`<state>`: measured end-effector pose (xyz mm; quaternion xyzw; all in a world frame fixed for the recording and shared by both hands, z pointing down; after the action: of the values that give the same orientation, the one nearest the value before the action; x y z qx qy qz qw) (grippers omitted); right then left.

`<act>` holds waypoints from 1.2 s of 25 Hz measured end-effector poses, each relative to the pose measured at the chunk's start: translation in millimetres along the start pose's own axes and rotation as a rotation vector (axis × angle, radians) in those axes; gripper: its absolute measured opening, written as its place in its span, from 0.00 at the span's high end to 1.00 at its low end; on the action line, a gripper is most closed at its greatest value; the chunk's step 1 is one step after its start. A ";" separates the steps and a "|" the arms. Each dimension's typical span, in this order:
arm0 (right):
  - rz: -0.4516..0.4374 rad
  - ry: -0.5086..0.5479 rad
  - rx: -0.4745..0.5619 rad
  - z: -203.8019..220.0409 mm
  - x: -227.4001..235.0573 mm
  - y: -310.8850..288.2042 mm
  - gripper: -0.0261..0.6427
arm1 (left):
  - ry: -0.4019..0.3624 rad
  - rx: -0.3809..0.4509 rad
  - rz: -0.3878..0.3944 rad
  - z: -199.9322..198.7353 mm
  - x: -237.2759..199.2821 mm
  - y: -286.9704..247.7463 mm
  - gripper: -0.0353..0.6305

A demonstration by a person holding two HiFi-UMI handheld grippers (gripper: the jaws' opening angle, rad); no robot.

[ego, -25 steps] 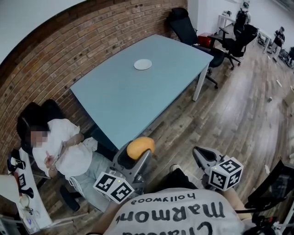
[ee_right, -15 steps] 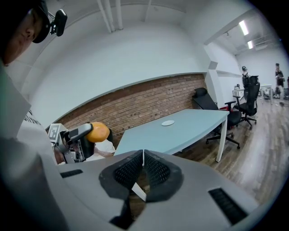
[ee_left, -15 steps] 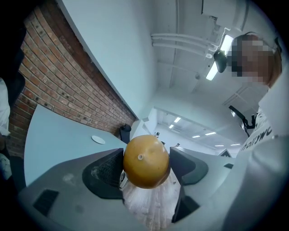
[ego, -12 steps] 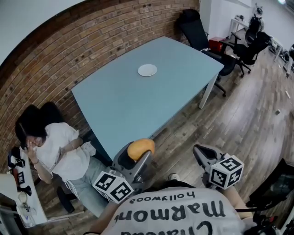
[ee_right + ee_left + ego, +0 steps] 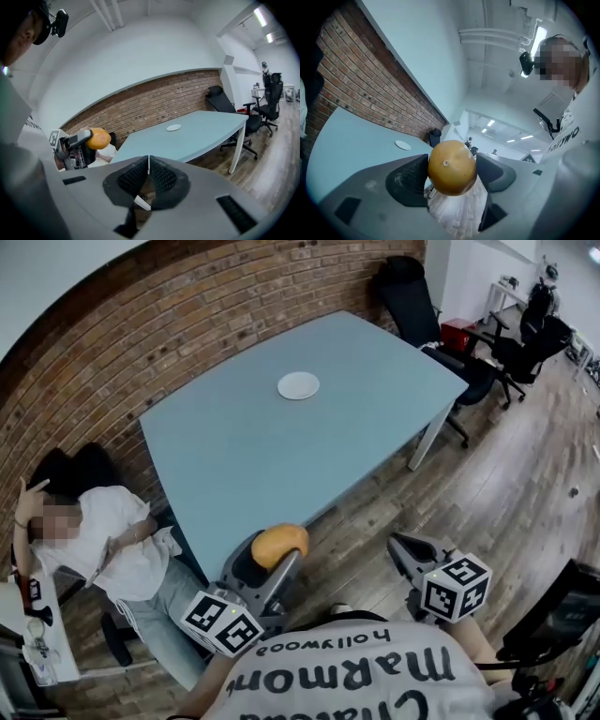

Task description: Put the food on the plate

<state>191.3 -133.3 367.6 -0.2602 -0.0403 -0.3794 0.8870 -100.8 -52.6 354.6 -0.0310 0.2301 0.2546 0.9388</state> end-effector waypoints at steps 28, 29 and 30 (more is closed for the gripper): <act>-0.024 -0.056 -0.046 -63.3 97.5 -116.8 0.94 | 0.000 0.007 -0.055 -35.1 -92.3 -130.5 0.47; -0.025 -0.060 -0.047 -67.5 100.1 -123.9 0.94 | 0.002 0.003 -0.055 -37.3 -98.9 -136.0 0.47; -0.027 -0.062 -0.047 -72.0 102.1 -131.4 0.94 | 0.005 0.000 -0.056 -40.0 -105.9 -141.3 0.47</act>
<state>163.4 -311.1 389.6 -0.2920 -0.0622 -0.3839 0.8738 -128.9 -231.4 358.1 -0.0383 0.2315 0.2280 0.9450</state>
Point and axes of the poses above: the fingertips, and each gripper's own axes: y backward along the fingers, x to its right, z out of its underside, the point moved 9 cm from there along y, backward along the fingers, and after that the axes turned 4 degrees about z, right-handed, at the moved point
